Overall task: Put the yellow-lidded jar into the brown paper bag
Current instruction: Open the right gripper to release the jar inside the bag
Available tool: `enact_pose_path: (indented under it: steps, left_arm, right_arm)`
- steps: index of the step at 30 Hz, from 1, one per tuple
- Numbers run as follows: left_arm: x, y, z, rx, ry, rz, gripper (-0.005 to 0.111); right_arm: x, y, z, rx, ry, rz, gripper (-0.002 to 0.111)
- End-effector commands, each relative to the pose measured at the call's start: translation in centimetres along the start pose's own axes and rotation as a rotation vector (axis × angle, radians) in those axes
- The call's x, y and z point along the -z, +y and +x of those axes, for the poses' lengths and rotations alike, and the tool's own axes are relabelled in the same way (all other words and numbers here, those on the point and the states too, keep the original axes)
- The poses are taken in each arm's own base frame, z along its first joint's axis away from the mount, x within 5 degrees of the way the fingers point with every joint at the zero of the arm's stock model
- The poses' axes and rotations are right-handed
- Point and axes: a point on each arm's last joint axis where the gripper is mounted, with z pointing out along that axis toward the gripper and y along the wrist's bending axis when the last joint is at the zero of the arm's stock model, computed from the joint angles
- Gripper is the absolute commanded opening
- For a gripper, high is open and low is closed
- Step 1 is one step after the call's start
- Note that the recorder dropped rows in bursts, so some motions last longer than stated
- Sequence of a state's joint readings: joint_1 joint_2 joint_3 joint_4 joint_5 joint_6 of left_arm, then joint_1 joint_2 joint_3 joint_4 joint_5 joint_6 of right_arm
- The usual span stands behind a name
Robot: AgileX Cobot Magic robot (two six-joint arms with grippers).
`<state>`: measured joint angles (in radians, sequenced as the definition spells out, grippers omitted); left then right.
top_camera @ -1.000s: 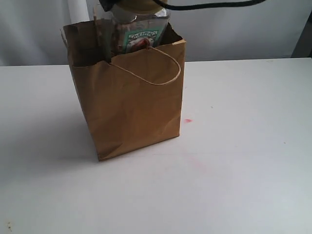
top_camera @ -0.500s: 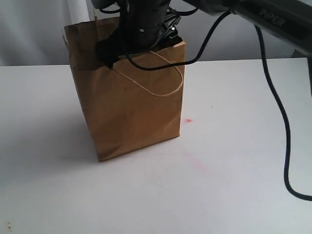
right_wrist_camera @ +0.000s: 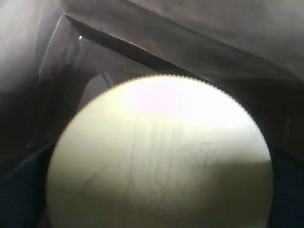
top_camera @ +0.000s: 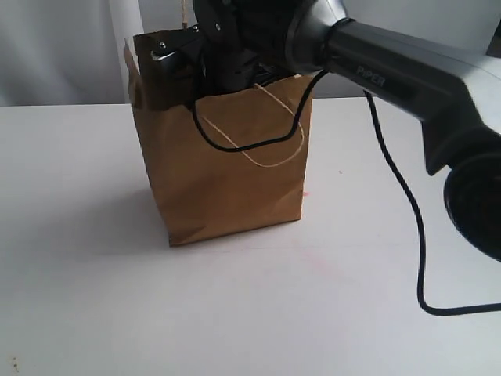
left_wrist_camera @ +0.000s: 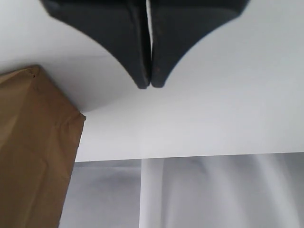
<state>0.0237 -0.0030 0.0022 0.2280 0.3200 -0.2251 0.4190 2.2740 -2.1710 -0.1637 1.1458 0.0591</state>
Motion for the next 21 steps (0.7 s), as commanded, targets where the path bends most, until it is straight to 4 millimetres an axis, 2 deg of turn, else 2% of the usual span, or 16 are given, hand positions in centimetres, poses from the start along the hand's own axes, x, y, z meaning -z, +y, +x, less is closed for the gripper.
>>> enact_pose_path:
  steps: [1,18,21]
  left_arm:
    - [0.00,-0.05,-0.15,0.007,-0.009,0.006,0.001]
    - [0.00,-0.05,-0.15,0.007,-0.009,0.006,0.001]
    - [0.00,-0.05,-0.15,0.007,-0.009,0.006,0.001]
  right_arm:
    - [0.81,-0.31,-0.42,0.001,-0.042,0.001,0.000]
    - [0.82,-0.30,-0.55,0.001,-0.057,0.000,0.000]
    - [0.82,-0.30,-0.53,0.001,-0.054,0.000,0.007]
